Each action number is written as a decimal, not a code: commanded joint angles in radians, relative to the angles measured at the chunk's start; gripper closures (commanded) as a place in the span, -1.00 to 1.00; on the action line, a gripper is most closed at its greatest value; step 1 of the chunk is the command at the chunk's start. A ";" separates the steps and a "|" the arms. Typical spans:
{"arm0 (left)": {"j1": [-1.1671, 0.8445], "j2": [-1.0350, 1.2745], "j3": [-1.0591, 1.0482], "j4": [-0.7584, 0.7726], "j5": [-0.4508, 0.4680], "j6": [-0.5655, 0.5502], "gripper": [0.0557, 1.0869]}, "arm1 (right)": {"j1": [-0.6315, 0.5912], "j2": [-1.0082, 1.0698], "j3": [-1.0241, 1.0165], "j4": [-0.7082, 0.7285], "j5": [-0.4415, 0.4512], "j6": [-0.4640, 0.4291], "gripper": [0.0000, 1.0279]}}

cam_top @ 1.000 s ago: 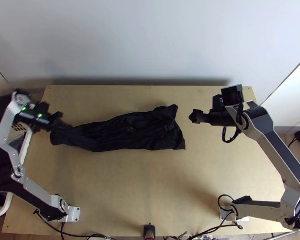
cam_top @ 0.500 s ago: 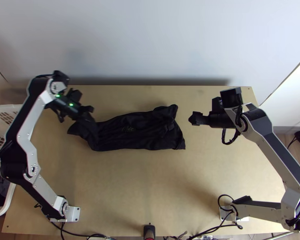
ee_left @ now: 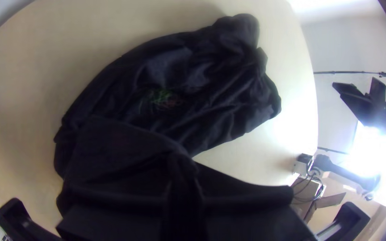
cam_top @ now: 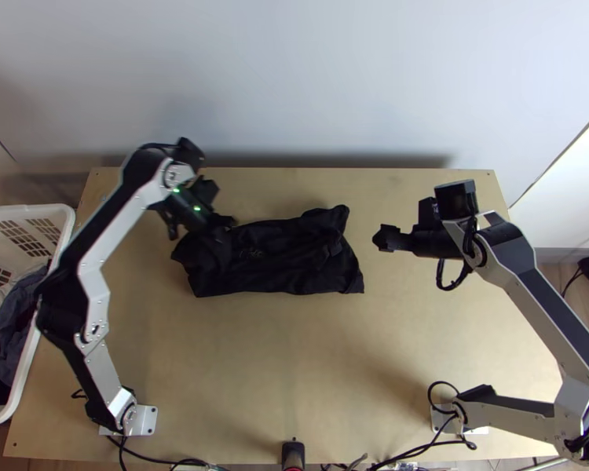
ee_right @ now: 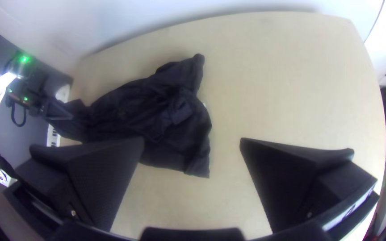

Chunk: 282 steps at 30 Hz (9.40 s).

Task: Fold the t-shirt

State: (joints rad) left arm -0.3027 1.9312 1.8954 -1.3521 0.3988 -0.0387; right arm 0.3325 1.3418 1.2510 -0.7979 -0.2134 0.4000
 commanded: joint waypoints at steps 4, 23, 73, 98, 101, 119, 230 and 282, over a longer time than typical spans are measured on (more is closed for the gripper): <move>-0.150 0.127 0.110 0.061 -0.015 -0.089 0.80 | -0.021 -0.046 -0.067 0.023 0.000 0.000 -0.93; -0.292 0.327 0.390 0.188 -0.002 -0.267 0.79 | -0.061 -0.082 -0.099 0.029 0.000 0.000 -0.93; -0.365 0.287 0.376 1.005 -0.086 -1.027 -0.92 | -0.102 -0.280 -0.240 0.089 -0.073 0.022 -0.93; 0.223 -0.192 0.014 0.384 -0.052 -0.520 -0.92 | 0.349 0.109 -0.145 0.095 -0.207 0.359 -0.93; 0.272 -0.256 -0.076 0.407 -0.051 -0.515 -0.92 | 0.364 0.161 -0.128 0.089 -0.253 0.415 -0.93; 0.381 -0.468 -0.237 0.441 -0.118 -0.569 -0.92 | 0.326 0.258 -0.351 0.482 -0.320 0.724 -0.90; 0.718 -0.623 -0.363 0.403 -0.011 -0.431 -0.92 | -0.322 0.319 -0.167 0.835 -0.080 -0.128 0.87; 0.867 -0.729 -0.509 0.340 0.034 -0.305 -0.92 | -0.808 0.852 0.338 0.896 -0.012 -0.391 0.87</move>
State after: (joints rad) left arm 0.5430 1.2148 1.4002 -1.0019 0.4301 -0.3634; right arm -0.4622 2.1128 1.4952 0.0948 -0.2584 0.0132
